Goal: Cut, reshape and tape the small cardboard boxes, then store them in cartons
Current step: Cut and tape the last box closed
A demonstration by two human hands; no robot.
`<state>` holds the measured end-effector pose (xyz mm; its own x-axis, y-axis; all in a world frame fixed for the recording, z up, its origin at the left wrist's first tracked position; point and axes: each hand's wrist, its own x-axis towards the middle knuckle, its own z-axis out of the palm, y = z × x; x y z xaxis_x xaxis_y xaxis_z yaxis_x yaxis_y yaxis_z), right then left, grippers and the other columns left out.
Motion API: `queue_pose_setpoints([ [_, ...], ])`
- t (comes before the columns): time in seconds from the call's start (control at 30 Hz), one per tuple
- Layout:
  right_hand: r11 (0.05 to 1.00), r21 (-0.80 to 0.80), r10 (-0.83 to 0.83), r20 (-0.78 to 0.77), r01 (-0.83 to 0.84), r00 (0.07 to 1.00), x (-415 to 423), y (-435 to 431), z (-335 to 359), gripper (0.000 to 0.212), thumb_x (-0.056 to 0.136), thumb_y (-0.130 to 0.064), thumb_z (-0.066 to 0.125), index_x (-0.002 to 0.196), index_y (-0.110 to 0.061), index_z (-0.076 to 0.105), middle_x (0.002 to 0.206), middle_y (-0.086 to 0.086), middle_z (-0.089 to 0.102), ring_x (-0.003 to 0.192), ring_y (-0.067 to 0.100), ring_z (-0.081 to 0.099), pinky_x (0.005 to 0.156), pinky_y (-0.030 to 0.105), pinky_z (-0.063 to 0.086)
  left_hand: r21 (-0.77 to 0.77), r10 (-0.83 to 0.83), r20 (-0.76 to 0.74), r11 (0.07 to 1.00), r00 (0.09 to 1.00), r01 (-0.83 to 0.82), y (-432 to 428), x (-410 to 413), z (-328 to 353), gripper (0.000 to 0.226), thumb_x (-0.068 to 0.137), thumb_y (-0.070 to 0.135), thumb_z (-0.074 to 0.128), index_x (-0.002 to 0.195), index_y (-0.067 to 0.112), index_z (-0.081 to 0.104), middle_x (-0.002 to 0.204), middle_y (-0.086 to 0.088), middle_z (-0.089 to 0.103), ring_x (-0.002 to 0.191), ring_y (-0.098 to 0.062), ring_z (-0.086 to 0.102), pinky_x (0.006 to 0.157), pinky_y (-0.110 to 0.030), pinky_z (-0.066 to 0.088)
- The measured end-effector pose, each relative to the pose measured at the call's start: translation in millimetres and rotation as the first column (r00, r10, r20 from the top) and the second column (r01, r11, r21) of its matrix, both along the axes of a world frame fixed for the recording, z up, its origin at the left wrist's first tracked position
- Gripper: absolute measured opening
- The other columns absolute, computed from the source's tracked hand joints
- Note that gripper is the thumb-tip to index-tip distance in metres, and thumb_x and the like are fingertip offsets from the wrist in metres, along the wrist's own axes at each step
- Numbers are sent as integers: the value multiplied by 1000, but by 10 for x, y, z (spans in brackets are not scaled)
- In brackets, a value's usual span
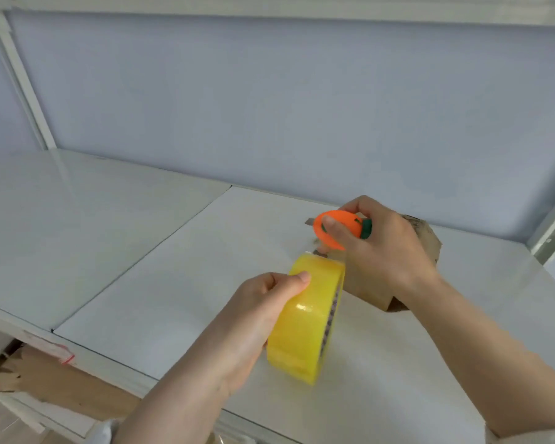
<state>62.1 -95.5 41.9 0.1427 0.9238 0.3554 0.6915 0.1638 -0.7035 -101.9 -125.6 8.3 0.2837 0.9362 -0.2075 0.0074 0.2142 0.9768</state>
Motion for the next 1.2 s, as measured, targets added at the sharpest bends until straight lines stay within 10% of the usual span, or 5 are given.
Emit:
queue_pose_setpoints([
  [0.27,837,-502,-97,-524,-215,846,-885,788,-151,41,88,-49,56,91,-9,67,69,-1,48,51,10,38,48,20,28,130,227,-87,968,970,-214,544,-758,0,29,87,40,54,87,12,58,77,-3,58,71,-17,54,65,-25,38],
  [0.53,981,-152,-117,29,120,993,-741,626,-89,47,92,-50,41,120,-18,59,104,-8,63,90,0,61,79,25,45,637,469,-432,763,770,-107,1102,-875,-24,36,83,51,42,110,29,49,109,14,48,101,-7,49,81,-28,42],
  [0.73,959,-61,-155,707,277,691,135,351,-454,55,85,-52,43,127,-18,56,127,0,56,117,26,56,93,41,44,604,414,-769,721,487,340,1366,-723,265,36,97,42,30,112,26,59,116,8,58,105,-15,53,80,-28,39],
  [1.03,984,-157,172,687,-87,706,918,-112,-438,43,97,-43,30,137,-30,41,139,-14,49,130,4,40,106,16,28,660,190,-737,407,649,631,1026,355,165,45,99,40,28,143,34,28,153,16,17,141,0,9,107,-16,9],
  [1.2,947,-193,321,548,-256,773,1476,-444,-287,60,86,-7,62,131,-45,47,141,-33,36,137,-7,24,112,11,13,514,-11,-791,531,612,674,1175,1069,121,51,98,44,30,147,33,19,157,8,7,144,-10,5,113,-29,12],
])
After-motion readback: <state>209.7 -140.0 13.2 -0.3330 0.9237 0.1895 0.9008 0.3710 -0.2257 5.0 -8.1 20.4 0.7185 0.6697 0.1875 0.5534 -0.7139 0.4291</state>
